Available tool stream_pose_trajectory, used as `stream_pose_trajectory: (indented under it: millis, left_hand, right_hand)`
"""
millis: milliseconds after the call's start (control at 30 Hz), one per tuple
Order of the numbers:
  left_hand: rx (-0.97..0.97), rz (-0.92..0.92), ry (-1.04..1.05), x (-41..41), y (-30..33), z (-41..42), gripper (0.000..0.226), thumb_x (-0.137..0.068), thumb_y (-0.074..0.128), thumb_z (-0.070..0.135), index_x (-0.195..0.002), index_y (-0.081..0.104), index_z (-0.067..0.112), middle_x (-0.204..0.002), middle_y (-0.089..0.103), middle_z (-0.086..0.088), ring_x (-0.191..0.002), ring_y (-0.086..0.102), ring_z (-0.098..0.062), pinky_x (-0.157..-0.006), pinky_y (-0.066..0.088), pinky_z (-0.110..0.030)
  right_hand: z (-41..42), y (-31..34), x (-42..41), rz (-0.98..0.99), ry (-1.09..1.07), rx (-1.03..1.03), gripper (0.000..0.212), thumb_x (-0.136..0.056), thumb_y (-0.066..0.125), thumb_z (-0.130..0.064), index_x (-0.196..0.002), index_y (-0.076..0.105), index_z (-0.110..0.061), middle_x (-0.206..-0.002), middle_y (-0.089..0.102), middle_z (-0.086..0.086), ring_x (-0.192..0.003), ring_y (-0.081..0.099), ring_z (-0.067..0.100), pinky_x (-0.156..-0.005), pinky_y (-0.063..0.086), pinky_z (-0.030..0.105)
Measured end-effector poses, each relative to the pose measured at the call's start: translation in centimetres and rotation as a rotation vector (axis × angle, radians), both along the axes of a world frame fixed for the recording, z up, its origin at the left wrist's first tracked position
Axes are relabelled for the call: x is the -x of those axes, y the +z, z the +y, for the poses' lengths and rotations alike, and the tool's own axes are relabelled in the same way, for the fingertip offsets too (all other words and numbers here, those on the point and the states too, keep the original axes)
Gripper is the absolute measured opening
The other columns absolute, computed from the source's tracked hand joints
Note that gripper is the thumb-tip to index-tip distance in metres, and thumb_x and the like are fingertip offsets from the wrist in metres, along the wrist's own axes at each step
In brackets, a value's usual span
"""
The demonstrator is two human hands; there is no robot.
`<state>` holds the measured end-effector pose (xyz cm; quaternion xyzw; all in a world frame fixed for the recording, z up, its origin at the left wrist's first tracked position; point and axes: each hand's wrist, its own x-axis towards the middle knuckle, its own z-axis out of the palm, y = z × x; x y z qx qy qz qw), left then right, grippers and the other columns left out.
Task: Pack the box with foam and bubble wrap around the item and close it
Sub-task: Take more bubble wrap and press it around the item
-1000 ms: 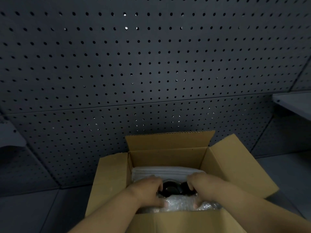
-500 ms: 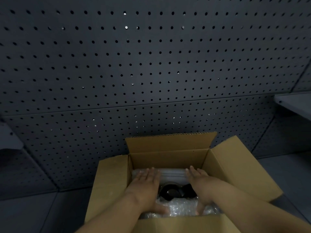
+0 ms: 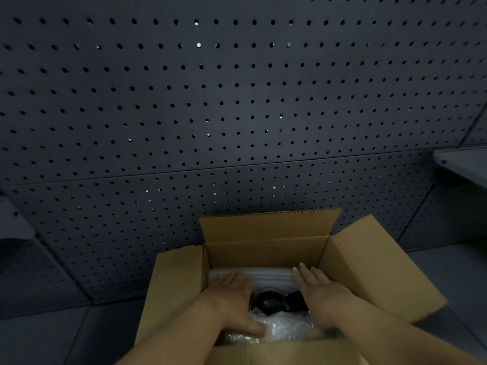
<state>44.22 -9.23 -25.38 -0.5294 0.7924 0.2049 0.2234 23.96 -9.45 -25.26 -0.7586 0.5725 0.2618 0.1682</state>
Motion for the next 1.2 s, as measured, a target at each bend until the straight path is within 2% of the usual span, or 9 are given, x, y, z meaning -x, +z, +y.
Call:
stream_pose_trajectory:
  millis: [100, 200, 267, 367, 533, 633, 967, 1100, 1200]
  left_hand:
    - [-0.006, 0.013, -0.001, -0.1, 0.7, -0.7, 0.11, -0.078, 0.058, 0.064, -0.152, -0.004, 0.014, -0.161, -0.009, -0.009, -0.149, -0.006, -0.025, -0.119, 0.0, -0.036]
    - [-0.022, 0.009, -0.011, -0.2, 0.7, -0.6, 0.114, -0.076, 0.061, 0.066, -0.152, -0.008, 0.014, -0.161, -0.013, -0.008, -0.148, -0.007, -0.024, -0.121, 0.001, -0.036]
    - [-0.015, -0.009, -0.026, -0.2, 0.5, -0.3, 0.117, -0.075, 0.061, 0.068, -0.151, -0.01, 0.015, -0.16, -0.015, -0.007, -0.148, -0.008, -0.025, -0.121, 0.002, -0.037]
    - [0.008, -0.024, -0.049, -0.3, 0.3, 0.0, 0.12, -0.074, 0.06, 0.07, -0.151, -0.014, 0.016, -0.16, -0.017, -0.008, -0.148, -0.006, -0.026, -0.121, 0.002, -0.04]
    - [0.035, -0.048, -0.06, -0.4, -0.1, 0.2, 0.119, -0.074, 0.058, 0.071, -0.15, -0.014, 0.015, -0.16, -0.016, -0.008, -0.148, -0.003, -0.028, -0.121, 0.003, -0.041]
    - [0.035, -0.054, -0.056, -0.3, -0.2, 0.1, 0.119, -0.074, 0.058, 0.072, -0.15, -0.014, 0.015, -0.16, -0.016, -0.008, -0.148, -0.003, -0.028, -0.121, 0.003, -0.041]
    - [-0.102, 0.012, 0.003, -0.4, -0.1, -1.1, 0.111, -0.076, 0.06, 0.067, -0.152, -0.007, 0.021, -0.16, -0.015, -0.008, -0.148, -0.006, -0.028, -0.121, 0.003, -0.041]
    - [-0.138, 0.027, 0.035, -0.4, -0.2, -1.5, 0.105, -0.079, 0.054, 0.068, -0.152, -0.006, 0.021, -0.16, -0.016, -0.006, -0.148, -0.007, -0.026, -0.121, 0.002, -0.041]
    - [-0.187, 0.088, 0.119, -0.2, -0.2, -1.7, 0.104, -0.078, 0.046, 0.077, -0.152, -0.006, 0.025, -0.16, -0.017, -0.004, -0.148, -0.008, -0.027, -0.12, 0.002, -0.044]
  right_hand:
    - [-0.3, 0.1, 0.2, -0.029, -0.011, -0.032, 0.102, -0.09, 0.059, -0.011, -0.148, -0.025, -0.013, -0.157, -0.027, 0.004, -0.148, -0.015, 0.025, -0.121, 0.009, 0.033]
    - [-0.7, 0.5, 0.2, -0.047, -0.007, -0.103, 0.108, -0.088, 0.064, -0.018, -0.147, -0.027, -0.016, -0.156, -0.03, 0.004, -0.147, -0.018, 0.025, -0.121, 0.007, 0.033]
    - [-1.0, 1.0, 0.4, -0.055, -0.006, -0.181, 0.118, -0.083, 0.071, -0.031, -0.147, -0.028, -0.018, -0.154, -0.034, 0.004, -0.146, -0.022, 0.026, -0.121, 0.005, 0.035]
    - [-1.6, 1.8, 0.7, -0.089, -0.026, -0.281, 0.123, -0.079, 0.071, -0.049, -0.147, -0.027, -0.02, -0.153, -0.035, 0.004, -0.145, -0.025, 0.025, -0.122, 0.002, 0.038]
    - [-2.0, 1.3, 0.3, -0.182, -0.146, -0.284, 0.126, -0.063, 0.05, -0.084, -0.15, -0.019, -0.023, -0.156, -0.029, 0.002, -0.146, -0.022, 0.024, -0.121, 0.001, 0.041]
    - [-2.1, 0.6, 0.1, -0.217, -0.201, -0.255, 0.114, -0.073, 0.046, -0.08, -0.15, -0.016, -0.024, -0.158, -0.026, 0.001, -0.146, -0.021, 0.024, -0.121, 0.001, 0.041]
    - [-1.7, 0.2, -0.4, -0.154, -0.154, -0.212, 0.123, -0.073, 0.06, -0.071, -0.149, -0.022, -0.021, -0.156, -0.03, 0.004, -0.145, -0.023, 0.028, -0.121, -0.001, 0.041]
    - [-1.7, 0.2, 0.2, -0.193, -0.162, -0.212, 0.123, -0.073, 0.063, -0.068, -0.149, -0.021, -0.022, -0.156, -0.029, 0.004, -0.145, -0.024, 0.026, -0.121, -0.001, 0.041]
    - [-1.7, 0.3, 0.5, -0.207, -0.157, -0.228, 0.124, -0.072, 0.065, -0.067, -0.149, -0.022, -0.023, -0.156, -0.03, 0.003, -0.145, -0.024, 0.025, -0.121, -0.001, 0.04]
